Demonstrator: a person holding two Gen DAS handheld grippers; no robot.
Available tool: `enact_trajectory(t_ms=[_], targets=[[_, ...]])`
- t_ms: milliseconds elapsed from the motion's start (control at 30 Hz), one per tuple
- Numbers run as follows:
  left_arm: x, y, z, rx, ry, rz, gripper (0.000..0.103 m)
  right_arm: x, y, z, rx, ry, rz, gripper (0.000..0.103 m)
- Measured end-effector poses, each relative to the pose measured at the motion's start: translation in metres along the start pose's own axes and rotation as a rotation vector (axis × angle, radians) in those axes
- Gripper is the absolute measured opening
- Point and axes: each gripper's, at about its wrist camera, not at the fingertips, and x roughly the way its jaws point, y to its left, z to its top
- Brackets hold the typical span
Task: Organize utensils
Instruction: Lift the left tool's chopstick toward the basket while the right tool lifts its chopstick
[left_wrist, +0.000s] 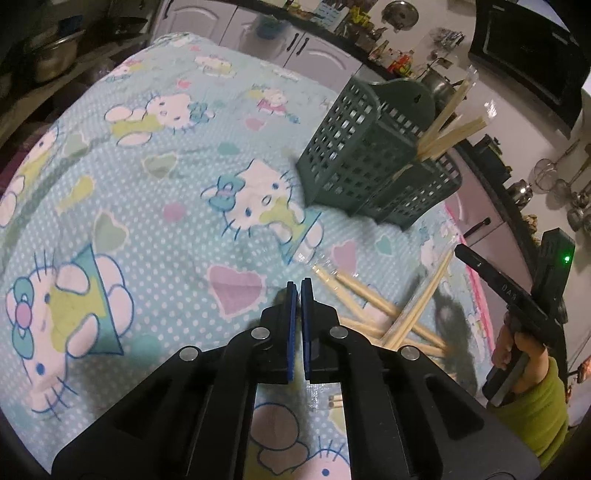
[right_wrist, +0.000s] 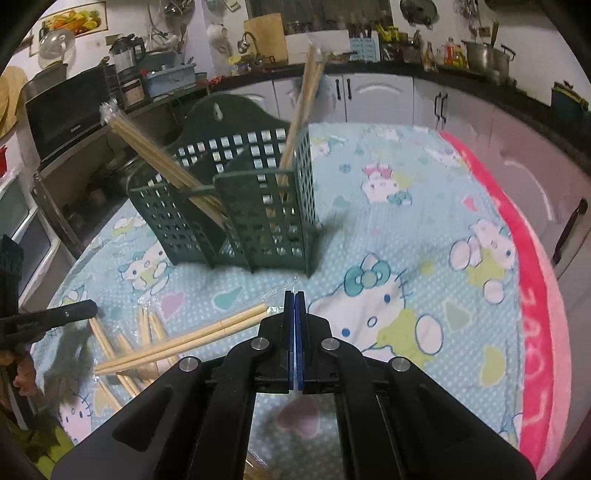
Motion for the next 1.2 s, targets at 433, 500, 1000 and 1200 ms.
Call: enact_trajectory(t_ms=[433,500,1000,1200], targets=[[-0.016,-0.016,0.014,0.027,-0.060,-0.038,0.000,-0.025,0.006,0.014,-0.015,-0.073,0.017,0.001],[-0.019,-0.021,0.015,0.041,-0.069,-0.048,0.000,-0.029,0.008,0.016,-0.018,-0.084,0.025,0.001],[-0.043,-0.073,0.033,0.163,-0.129,-0.119,0.000,-0.077,0.016,0.032,-0.020,-0.174,0.052,0.000],[-0.048,-0.105,0.043,0.224,-0.151,-0.151,0.000,-0.098,0.020,0.040,-0.035,-0.230,0.057,0.000]])
